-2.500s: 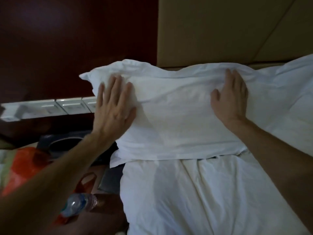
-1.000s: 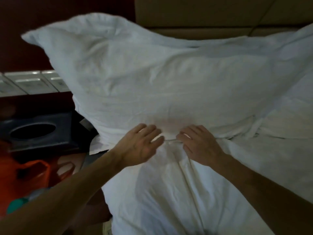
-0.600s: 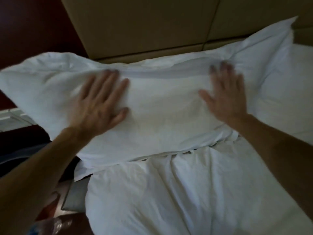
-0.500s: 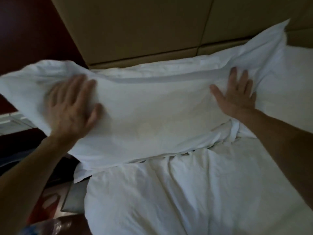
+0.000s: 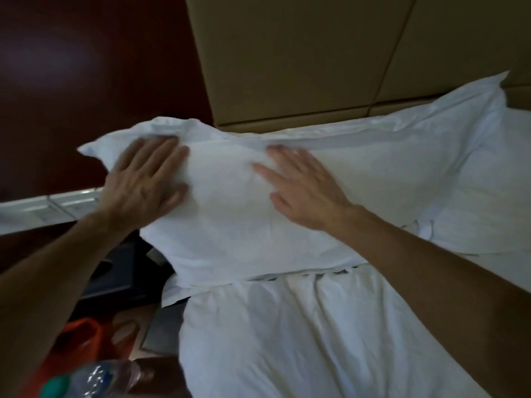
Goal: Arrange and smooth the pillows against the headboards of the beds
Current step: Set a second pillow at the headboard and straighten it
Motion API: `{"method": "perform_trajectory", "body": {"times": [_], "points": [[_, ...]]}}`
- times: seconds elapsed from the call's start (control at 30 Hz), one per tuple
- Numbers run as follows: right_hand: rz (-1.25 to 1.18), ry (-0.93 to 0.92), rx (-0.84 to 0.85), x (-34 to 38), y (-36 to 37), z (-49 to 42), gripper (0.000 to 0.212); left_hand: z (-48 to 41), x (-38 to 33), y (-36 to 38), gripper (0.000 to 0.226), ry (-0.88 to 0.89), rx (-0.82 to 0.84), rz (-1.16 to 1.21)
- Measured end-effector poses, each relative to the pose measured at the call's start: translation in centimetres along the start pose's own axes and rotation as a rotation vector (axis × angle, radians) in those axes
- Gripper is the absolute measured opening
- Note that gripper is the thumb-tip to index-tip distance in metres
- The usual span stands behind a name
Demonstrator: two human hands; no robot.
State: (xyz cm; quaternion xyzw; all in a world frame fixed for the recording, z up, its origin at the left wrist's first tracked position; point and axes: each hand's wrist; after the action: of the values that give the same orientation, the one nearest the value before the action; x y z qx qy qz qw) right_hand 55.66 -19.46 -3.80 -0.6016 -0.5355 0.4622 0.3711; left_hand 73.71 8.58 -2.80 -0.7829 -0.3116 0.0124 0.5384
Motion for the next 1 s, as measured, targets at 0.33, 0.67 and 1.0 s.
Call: {"method": "perform_trajectory", "body": {"times": [0.33,0.67,1.0], "points": [[0.027,0.592,0.198,-0.2,-4.0,-0.8,0.068,0.7,5.1,-2.8,0.059,0.082,0.089,0.135],[-0.162,0.487,0.526,5.7,-11.1,-4.7,0.075,-2.0,6.3,-7.2,0.056,0.069,0.330,0.230],[-0.202,0.414,0.648,10.3,-17.5,-6.5,0.065,-1.1,9.1,-13.6,0.055,0.019,0.482,0.195]]}}
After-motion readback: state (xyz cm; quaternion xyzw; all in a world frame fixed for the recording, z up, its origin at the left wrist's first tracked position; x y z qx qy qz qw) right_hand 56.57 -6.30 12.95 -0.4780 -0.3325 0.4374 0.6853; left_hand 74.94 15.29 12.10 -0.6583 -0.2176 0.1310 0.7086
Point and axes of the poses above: each hand's wrist, its own z-axis away from the middle knuckle, its own y-axis out of the palm, x = y × z, and after that the axes turned 3 degrees about -x, right-handed
